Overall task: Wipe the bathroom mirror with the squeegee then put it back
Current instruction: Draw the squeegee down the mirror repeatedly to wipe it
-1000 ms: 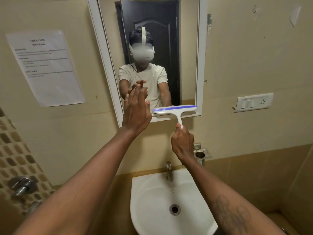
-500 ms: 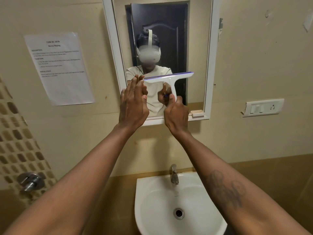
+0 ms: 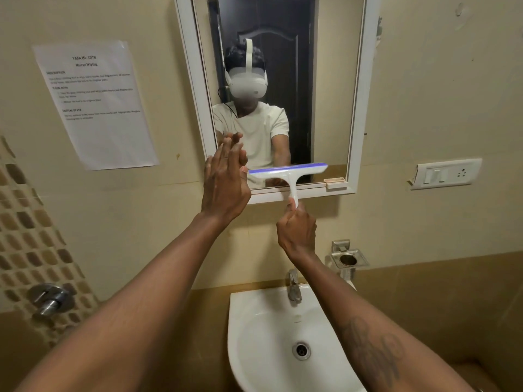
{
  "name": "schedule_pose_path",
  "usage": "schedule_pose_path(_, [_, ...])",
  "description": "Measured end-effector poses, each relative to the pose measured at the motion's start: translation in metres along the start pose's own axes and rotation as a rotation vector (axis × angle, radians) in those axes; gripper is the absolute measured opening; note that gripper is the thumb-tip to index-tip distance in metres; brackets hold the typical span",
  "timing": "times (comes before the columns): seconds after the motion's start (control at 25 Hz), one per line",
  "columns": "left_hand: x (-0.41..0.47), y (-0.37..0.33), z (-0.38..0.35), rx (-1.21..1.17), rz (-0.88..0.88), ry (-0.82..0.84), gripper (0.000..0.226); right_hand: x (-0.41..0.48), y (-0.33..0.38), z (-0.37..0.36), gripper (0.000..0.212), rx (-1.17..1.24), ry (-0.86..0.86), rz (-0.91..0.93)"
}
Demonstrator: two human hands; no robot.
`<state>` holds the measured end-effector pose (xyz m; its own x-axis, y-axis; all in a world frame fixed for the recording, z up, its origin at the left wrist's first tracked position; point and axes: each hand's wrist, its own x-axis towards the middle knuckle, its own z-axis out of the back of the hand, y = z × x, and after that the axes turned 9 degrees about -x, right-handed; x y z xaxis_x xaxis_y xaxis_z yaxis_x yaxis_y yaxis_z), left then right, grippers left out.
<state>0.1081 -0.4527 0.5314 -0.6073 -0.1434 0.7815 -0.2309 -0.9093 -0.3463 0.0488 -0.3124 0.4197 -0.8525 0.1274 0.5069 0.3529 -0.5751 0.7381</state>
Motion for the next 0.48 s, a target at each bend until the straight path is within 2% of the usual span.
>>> schedule_pose_path(0.28, [-0.012, 0.004, -0.002, -0.007, 0.013, -0.009, 0.056, -0.025, -0.020, -0.003, 0.042, -0.116, 0.047, -0.080])
schedule_pose_path(0.48, [-0.017, 0.005, 0.006, 0.006, 0.026, -0.005, 0.058, -0.026, -0.011, 0.007, 0.043, -0.054, 0.030, -0.087])
